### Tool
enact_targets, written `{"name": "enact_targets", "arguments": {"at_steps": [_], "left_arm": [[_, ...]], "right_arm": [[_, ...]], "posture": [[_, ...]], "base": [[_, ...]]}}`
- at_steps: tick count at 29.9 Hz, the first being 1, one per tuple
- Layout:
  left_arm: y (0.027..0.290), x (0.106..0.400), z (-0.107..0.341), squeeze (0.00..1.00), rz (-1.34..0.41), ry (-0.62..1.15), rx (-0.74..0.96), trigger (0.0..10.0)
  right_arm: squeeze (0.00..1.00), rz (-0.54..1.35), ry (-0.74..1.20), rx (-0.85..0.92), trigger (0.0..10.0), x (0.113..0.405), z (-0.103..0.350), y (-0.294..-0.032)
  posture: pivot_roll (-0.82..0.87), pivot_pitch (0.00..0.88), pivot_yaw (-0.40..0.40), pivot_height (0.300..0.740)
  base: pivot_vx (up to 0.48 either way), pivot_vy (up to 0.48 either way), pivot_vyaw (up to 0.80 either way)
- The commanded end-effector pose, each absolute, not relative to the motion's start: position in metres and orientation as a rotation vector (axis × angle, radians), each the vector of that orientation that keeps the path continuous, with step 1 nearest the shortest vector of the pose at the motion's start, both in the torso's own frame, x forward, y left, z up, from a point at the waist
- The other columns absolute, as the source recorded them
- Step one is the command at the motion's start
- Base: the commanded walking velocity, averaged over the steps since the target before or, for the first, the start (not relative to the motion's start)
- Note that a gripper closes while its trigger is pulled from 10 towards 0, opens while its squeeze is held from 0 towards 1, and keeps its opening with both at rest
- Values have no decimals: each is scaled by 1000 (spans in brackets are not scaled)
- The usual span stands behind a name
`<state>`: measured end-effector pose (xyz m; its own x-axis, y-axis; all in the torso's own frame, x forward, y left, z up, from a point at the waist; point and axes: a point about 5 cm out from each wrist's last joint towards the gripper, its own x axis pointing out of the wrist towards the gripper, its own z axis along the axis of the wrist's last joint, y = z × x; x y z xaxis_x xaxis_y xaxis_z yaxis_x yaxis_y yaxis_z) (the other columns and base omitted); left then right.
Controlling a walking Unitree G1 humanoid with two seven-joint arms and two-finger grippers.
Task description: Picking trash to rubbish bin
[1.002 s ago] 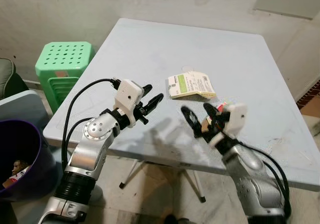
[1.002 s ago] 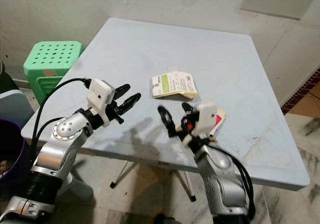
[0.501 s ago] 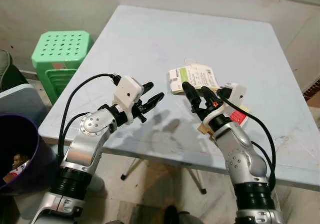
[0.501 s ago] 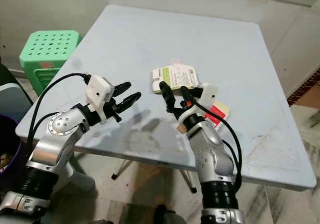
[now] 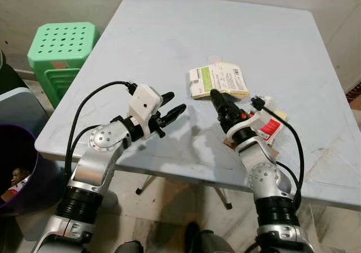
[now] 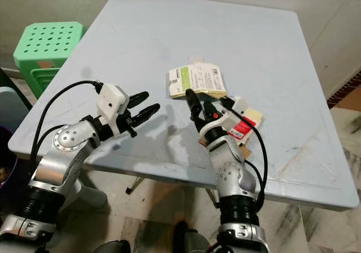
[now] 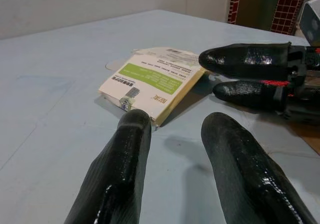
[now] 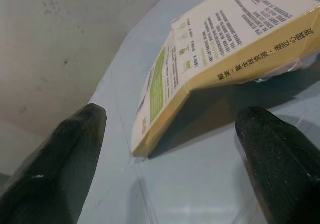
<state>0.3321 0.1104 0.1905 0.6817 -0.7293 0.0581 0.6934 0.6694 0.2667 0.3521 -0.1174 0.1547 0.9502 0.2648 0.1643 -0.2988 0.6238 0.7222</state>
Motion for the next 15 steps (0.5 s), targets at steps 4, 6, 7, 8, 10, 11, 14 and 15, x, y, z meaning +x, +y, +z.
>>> {"name": "enact_targets", "arguments": {"at_steps": [4,6,7,8,10,11,14,15], "left_arm": [[111,332,199,0,-807,-186,242,10000],[111,332,199,0,-806,-187,241,10000],[112,333,200,0,-804,-189,241,10000],[112,333,200,0,-803,-189,242,10000],[112,333,201,0,-802,-191,237,10000],[112,333,201,0,-802,-191,237,10000],[113,333,202,0,-796,-193,239,10000],[113,333,202,0,-795,-193,237,10000]], "right_arm": [[0,309,-2,951,10000,359,149,-115],[0,307,-5,966,10000,361,150,-115],[0,308,-5,983,10000,364,152,-114],[0,309,-5,991,10000,365,153,-114],[0,302,0,1006,10000,369,155,-112],[0,302,0,1006,10000,369,155,-112],[0,305,-2,976,10000,372,158,-109],[0,304,8,999,10000,372,159,-108]], "posture": [[28,307,-62,740],[29,310,-62,740],[32,313,-64,740],[32,313,-64,740],[35,314,-65,740],[35,314,-65,740],[38,318,-68,740],[39,319,-69,740]], "base": [[0,0,0],[0,0,0],[0,0,0],[0,0,0],[0,0,0],[0,0,0],[0,0,0],[0,0,0]]}}
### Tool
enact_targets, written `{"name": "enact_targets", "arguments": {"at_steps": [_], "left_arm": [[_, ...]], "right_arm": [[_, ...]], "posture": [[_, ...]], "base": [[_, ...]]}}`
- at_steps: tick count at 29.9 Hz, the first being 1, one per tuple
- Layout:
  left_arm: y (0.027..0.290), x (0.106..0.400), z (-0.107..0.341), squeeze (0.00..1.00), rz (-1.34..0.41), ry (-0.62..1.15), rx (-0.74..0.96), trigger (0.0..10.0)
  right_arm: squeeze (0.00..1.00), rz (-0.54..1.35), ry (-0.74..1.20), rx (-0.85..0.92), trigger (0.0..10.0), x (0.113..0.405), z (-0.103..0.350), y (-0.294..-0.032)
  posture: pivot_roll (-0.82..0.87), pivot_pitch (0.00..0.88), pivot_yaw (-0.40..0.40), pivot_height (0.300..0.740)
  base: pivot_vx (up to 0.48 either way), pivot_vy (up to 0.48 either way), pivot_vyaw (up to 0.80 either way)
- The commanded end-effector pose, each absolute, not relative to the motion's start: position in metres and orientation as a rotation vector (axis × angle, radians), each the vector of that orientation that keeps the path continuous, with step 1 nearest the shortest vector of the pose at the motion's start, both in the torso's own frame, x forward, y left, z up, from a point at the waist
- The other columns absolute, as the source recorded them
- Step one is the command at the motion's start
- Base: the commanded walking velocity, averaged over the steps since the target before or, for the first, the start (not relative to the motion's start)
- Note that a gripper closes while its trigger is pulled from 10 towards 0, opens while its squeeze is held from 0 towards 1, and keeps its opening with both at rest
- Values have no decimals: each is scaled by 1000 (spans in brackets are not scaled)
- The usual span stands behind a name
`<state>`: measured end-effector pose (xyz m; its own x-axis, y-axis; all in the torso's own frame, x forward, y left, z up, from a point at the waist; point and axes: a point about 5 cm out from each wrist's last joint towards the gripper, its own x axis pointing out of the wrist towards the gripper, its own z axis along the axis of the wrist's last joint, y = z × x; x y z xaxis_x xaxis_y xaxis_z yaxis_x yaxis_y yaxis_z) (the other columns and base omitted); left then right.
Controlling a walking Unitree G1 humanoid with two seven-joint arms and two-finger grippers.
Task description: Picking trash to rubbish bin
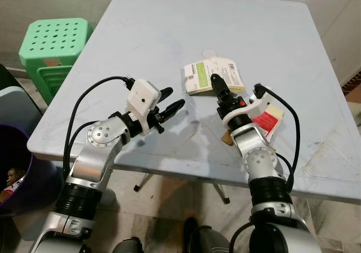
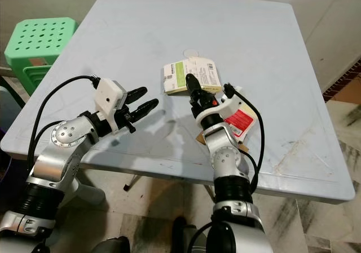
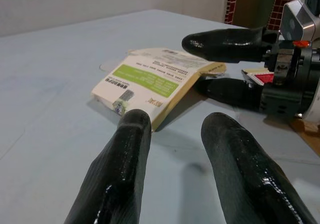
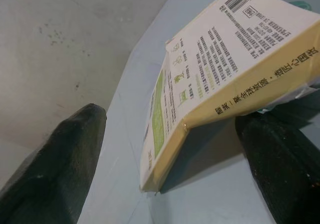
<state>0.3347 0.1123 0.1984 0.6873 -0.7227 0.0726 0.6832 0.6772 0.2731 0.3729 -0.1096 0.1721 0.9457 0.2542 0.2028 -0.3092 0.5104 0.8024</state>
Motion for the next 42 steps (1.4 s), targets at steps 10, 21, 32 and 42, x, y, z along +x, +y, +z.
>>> {"name": "enact_targets", "arguments": {"at_steps": [10,21,32,42], "left_arm": [[114,334,204,0,-782,-198,229,10000],[114,336,206,0,-770,-204,227,10000],[115,336,208,0,-754,-212,222,10000],[116,337,209,0,-738,-219,215,10000]], "right_arm": [[0,258,87,970,10000,378,165,-99],[0,252,108,1024,10000,380,172,-93],[0,365,150,1047,10000,376,178,-73],[0,460,177,1036,10000,363,181,-57]], "posture": [[37,326,-82,740],[32,330,-85,740],[32,330,-98,740],[29,329,-107,740]], "base": [[0,0,0],[0,0,0],[0,0,0],[0,0,0]]}}
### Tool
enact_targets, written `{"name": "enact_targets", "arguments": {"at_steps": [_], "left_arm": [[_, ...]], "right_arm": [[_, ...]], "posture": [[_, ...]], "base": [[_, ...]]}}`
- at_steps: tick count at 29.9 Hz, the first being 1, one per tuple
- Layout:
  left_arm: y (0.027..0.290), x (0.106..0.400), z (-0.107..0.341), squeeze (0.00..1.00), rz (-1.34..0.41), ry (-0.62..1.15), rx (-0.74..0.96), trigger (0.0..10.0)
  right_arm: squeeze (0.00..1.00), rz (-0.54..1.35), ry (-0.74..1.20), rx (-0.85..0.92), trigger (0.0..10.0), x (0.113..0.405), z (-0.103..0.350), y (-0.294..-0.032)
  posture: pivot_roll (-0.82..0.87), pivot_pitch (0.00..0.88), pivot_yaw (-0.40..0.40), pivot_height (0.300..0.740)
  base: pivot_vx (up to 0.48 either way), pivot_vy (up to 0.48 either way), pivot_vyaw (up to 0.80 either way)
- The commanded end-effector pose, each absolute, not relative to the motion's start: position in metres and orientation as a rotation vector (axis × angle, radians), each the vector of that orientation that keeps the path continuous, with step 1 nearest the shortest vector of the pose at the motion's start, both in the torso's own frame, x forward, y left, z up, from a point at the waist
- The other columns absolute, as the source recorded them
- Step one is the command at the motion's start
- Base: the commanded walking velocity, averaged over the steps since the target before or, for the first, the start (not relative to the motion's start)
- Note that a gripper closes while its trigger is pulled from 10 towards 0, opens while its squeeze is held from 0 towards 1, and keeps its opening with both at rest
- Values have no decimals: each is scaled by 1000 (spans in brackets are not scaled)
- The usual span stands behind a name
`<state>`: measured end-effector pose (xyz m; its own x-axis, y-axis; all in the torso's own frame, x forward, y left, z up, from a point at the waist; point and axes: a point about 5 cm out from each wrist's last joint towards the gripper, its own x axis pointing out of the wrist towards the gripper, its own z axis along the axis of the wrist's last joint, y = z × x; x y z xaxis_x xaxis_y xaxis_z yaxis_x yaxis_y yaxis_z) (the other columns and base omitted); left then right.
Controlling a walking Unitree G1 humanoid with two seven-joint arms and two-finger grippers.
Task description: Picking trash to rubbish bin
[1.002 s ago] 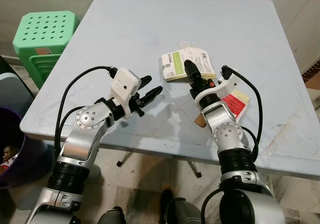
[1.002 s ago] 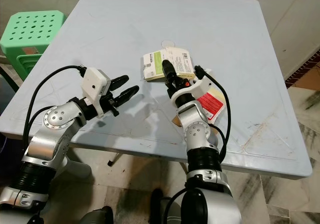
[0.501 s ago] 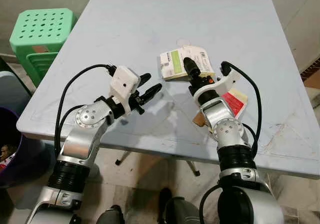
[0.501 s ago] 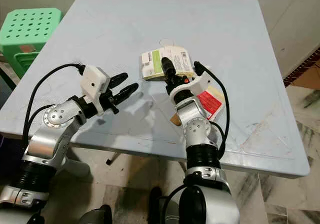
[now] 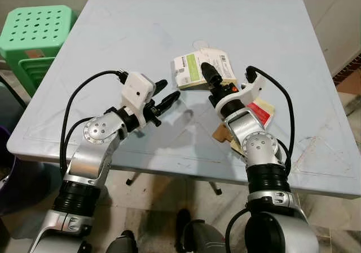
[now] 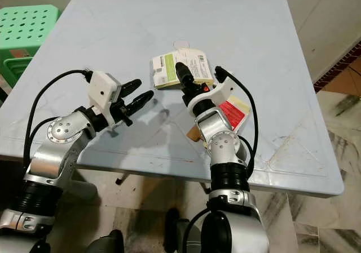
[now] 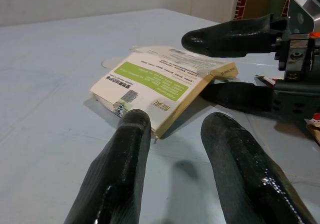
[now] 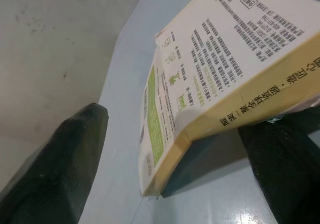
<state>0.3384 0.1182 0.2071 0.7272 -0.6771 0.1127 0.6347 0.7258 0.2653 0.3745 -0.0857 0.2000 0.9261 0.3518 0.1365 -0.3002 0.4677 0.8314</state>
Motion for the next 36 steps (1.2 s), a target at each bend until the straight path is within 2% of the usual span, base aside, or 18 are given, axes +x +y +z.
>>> {"name": "enact_targets", "arguments": {"at_steps": [1,7,13,36], "left_arm": [[116,336,209,0,-738,-220,214,10000],[117,335,207,0,-732,-221,212,10000],[118,337,208,0,-727,-221,207,10000],[115,337,208,0,-732,-224,201,10000]], "right_arm": [[0,478,181,1030,10000,361,181,-55],[0,566,148,1020,10000,345,186,-53],[0,575,126,1024,10000,343,188,-54],[0,460,26,1019,10000,386,206,-59]], "posture": [[32,326,-109,740],[32,318,-113,740],[26,314,-111,740],[35,327,-107,740]], "base": [[0,0,0],[0,0,0],[0,0,0],[0,0,0]]}}
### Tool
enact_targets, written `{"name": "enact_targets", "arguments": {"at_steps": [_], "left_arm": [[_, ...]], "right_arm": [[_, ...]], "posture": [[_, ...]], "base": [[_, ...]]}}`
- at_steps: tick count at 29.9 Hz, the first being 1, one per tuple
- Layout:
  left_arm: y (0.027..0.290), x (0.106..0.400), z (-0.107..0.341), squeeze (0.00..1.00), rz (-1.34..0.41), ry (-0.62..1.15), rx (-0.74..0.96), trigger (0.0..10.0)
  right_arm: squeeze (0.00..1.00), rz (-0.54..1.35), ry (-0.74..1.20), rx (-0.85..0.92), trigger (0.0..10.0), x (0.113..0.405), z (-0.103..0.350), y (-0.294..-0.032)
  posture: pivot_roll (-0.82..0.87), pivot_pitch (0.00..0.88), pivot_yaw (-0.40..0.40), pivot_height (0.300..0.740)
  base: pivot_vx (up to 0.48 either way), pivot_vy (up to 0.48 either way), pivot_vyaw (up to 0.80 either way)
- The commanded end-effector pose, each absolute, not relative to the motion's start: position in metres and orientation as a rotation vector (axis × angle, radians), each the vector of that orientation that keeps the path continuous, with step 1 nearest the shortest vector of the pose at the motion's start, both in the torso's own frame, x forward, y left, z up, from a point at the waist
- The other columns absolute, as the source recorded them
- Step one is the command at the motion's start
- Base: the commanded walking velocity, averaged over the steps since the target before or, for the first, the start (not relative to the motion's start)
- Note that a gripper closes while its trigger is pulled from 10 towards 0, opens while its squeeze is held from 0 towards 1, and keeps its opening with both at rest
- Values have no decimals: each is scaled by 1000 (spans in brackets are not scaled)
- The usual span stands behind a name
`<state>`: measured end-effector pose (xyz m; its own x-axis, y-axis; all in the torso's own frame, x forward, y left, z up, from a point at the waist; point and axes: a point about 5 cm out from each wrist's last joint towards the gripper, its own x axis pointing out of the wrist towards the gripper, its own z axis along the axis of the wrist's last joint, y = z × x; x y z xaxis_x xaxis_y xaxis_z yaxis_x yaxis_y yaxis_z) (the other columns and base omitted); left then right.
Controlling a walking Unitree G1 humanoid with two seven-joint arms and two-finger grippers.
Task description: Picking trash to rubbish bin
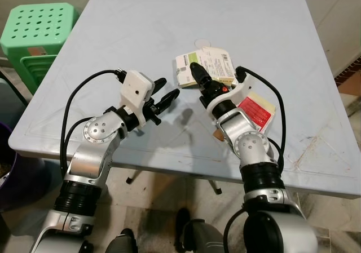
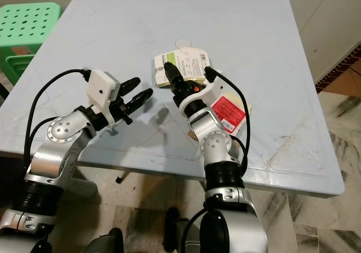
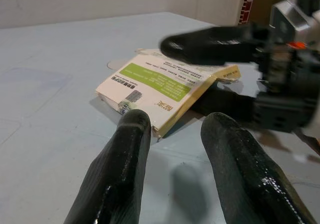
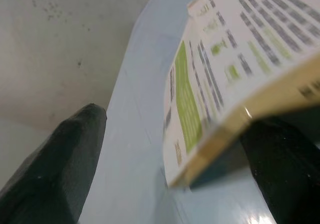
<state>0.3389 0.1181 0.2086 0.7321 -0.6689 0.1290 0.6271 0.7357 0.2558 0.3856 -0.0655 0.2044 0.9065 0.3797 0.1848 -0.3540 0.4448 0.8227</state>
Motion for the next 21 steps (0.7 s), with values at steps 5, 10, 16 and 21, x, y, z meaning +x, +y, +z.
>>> {"name": "enact_targets", "arguments": {"at_steps": [5,10,16,21], "left_arm": [[115,337,209,0,-729,-224,200,10000],[116,337,209,0,-725,-224,202,10000],[117,337,210,0,-721,-226,202,10000],[118,338,210,0,-720,-226,201,10000]], "right_arm": [[0,472,-16,1032,10000,390,212,-59],[0,531,-92,1092,0,391,221,-59],[0,508,-135,1075,0,390,221,-62],[0,496,-137,1083,0,388,216,-66]], "posture": [[37,328,-108,740],[40,331,-110,740],[40,333,-108,740],[38,335,-106,740]], "base": [[0,0,0],[0,0,0],[0,0,0],[0,0,0]]}}
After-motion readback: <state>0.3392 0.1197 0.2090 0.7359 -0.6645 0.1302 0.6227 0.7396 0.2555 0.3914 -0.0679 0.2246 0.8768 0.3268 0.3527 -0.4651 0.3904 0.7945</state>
